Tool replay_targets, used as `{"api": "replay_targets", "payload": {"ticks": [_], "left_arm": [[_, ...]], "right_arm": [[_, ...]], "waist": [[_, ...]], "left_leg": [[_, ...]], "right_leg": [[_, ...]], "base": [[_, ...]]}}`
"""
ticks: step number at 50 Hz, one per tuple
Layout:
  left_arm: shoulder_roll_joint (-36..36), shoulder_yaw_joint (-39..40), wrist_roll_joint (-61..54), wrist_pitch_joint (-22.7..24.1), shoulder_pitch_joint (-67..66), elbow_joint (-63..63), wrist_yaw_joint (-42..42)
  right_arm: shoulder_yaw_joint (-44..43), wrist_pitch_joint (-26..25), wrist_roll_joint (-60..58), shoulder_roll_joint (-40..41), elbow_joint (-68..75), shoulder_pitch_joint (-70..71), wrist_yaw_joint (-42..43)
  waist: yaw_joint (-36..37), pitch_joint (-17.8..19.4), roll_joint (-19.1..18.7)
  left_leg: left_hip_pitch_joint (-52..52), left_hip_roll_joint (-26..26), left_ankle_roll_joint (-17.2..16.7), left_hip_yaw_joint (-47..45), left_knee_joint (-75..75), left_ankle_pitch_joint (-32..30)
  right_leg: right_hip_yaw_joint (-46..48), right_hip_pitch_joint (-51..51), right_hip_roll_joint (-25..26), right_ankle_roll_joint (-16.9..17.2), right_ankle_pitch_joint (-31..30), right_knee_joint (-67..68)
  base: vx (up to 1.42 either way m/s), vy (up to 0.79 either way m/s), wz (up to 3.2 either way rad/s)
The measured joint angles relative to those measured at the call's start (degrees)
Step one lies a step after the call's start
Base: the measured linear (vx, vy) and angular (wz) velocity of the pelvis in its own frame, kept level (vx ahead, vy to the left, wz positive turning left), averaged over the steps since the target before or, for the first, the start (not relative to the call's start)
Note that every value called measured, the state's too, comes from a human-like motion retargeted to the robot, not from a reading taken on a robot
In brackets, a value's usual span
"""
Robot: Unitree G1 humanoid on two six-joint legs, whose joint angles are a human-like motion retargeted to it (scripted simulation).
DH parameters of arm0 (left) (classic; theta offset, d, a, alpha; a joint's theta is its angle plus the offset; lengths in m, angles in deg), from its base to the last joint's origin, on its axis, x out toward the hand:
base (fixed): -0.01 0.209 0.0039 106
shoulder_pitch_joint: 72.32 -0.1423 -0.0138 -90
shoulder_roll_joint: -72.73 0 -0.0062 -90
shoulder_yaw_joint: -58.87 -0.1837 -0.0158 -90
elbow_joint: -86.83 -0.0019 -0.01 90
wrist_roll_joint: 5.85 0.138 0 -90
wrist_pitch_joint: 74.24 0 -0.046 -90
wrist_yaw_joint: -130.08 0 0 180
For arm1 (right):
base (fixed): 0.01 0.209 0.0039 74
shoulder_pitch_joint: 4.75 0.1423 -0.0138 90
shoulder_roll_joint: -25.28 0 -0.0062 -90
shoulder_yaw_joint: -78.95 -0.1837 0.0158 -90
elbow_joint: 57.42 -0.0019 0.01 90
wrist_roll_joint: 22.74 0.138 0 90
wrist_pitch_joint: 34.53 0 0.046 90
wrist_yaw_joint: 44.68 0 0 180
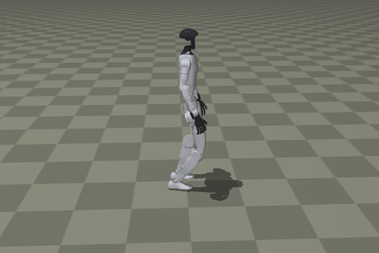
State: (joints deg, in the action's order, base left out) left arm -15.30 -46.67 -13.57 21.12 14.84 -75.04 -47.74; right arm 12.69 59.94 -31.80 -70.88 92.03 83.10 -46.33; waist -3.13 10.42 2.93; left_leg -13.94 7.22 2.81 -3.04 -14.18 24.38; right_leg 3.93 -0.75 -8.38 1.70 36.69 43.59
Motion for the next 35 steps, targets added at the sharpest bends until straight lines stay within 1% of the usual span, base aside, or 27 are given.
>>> {"api": "replay_targets", "payload": {"ticks": [4,8,9,10,13,15,18,20,23,25,28,30,33,35], "left_arm": [[0.17,-0.01,0.25,1.14,1.04,-1.08,0.09],[0.12,-0.2,0.55,1.65,1.48,-1.41,0.25],[-0.07,-0.1,0.59,1.75,1.94,-1.53,0.49],[-0.35,0.08,0.62,1.85,2.59,-1.69,0.81],[0.33,-0.48,0.72,1.97,1.62,-1.7,0.98],[0.38,-0.45,0.59,2.05,2.09,-1.62,1.47],[1.16,-1.04,0.58,2.22,1.08,-1.59,1.67],[1.39,-0.97,0.2,2.34,1.56,-1.43,2.23],[1.88,-1.57,0.06,2.51,0.56,-1.46,2.38],[1.1,-1.28,-0.52,2.6,1.23,-1.52,2.88],[0.14,-1.58,-0.88,2.74,0.39,-1.89,2.84],[-0.66,-1.21,-1.41,2.81,0.71,-2.19,3.47],[-0.86,-1.53,-1.53,2.86,-0.28,-2.6,3.83],[-1.25,-1.26,-1.68,2.75,-0.01,-3.1,4.64]], "right_arm": [[0.14,1.06,-0.05,0.04,0.72,1.1,0.34],[0.33,1.59,-0.34,0.14,0.79,1.71,0.55],[0.33,1.7,-0.45,0.03,0.77,2.21,0.45],[0.3,1.82,-0.55,-0.13,0.76,2.92,0.3],[0.96,2.01,-1.05,-0.36,0.69,2.29,0.51],[1.06,2.14,-1.47,-1.2,0.34,2.99,0.31],[1.77,2.32,-2.09,-1.54,0.18,2.49,0.53],[1.95,2.44,-2.64,-2.63,-0.37,3.41,0.29],[2.67,2.7,-3.28,-2.92,-0.93,3.24,0.57],[2.95,2.74,-3.78,-3.78,-2.1,4.67,0.31],[3.62,3.13,-4.37,-3.96,-3.57,5.3,0.64],[3.88,3.02,-4.65,-4.43,-5.19,6.65,0.62],[4.13,3.36,-5.01,-4.78,-6.74,7.13,1.33],[4.07,3.19,-5.14,-5.74,-8.31,8.14,1.5]], "waist": [[-0.02,2.55,3.28],[-0.4,3.22,5.06],[-0.73,1.46,4.39],[-1.18,-1.21,3.26],[-1.27,-0.15,3.83],[-1.48,-3.31,1.81],[-1.61,-1.99,2.25],[-1.59,-4.58,0.24],[-1.83,-3.21,0.45],[-1.76,-5.51,-1.44],[-2.14,-4.51,-1.78],[-2.2,-6.06,-3.01],[-2.88,-5.02,-3.21],[-3.19,-6.0,-4.09]], "left_leg": [[1.82,3.57,0.64,-0.64,-8.03,3.54],[4.89,5.21,1.02,-1.21,-14.63,6.3],[6.98,4.58,1.04,-1.08,-14.66,6.78],[9.74,3.5,1.05,-0.8,-14.0,7.2],[11.18,3.92,1.0,-1.83,-19.15,8.23],[13.95,2.36,1.09,-1.61,-17.81,9.0],[15.27,2.58,1.2,-2.66,-23.04,10.19],[17.48,1.25,1.45,-2.61,-21.57,10.91],[18.89,1.37,1.81,-3.7,-26.91,12.26],[21.19,0.38,2.35,-3.77,-25.7,13.02],[22.83,0.43,3.02,-4.74,-30.35,14.56],[25.07,0.0,3.72,-5.07,-30.07,15.13],[26.77,0.26,4.46,-5.87,-34.48,16.49],[28.35,0.59,5.23,-6.15,-34.01,16.68]], "right_leg": [[-1.37,1.04,-4.17,1.04,3.82,7.25],[-1.92,2.23,-6.35,1.72,5.56,10.77],[-1.63,3.77,-5.47,1.54,5.28,9.52],[-1.15,5.89,-3.98,1.2,4.71,7.32],[-1.73,6.6,-5.26,1.71,4.98,11.03],[-1.29,8.69,-3.0,1.29,4.17,7.61],[-1.9,9.4,-4.1,1.83,4.43,11.53],[-1.72,11.18,-2.06,1.54,3.58,8.35],[-2.49,12.2,-3.04,1.96,3.9,12.67],[-2.54,14.34,-1.36,1.78,3.15,10.22],[-3.47,15.92,-1.96,2.07,3.43,14.31],[-3.95,18.58,-1.04,1.93,2.75,14.05],[-5.07,20.72,-1.67,2.05,2.64,18.95],[-5.59,23.56,-1.57,1.89,1.91,20.5]], "base": [[0.0,0.0,0.0],[0.0,0.0,0.0],[0.12,0.03,0.21],[0.06,0.03,0.17],[-0.04,0.01,-0.02],[0.08,0.05,-0.04],[-0.05,0.04,-0.07],[0.08,0.08,-0.15],[-0.07,0.08,-0.13],[0.06,0.11,-0.2],[-0.05,0.1,-0.16],[0.02,0.13,-0.21],[-0.06,0.11,-0.12],[0.01,0.13,-0.15]]}}
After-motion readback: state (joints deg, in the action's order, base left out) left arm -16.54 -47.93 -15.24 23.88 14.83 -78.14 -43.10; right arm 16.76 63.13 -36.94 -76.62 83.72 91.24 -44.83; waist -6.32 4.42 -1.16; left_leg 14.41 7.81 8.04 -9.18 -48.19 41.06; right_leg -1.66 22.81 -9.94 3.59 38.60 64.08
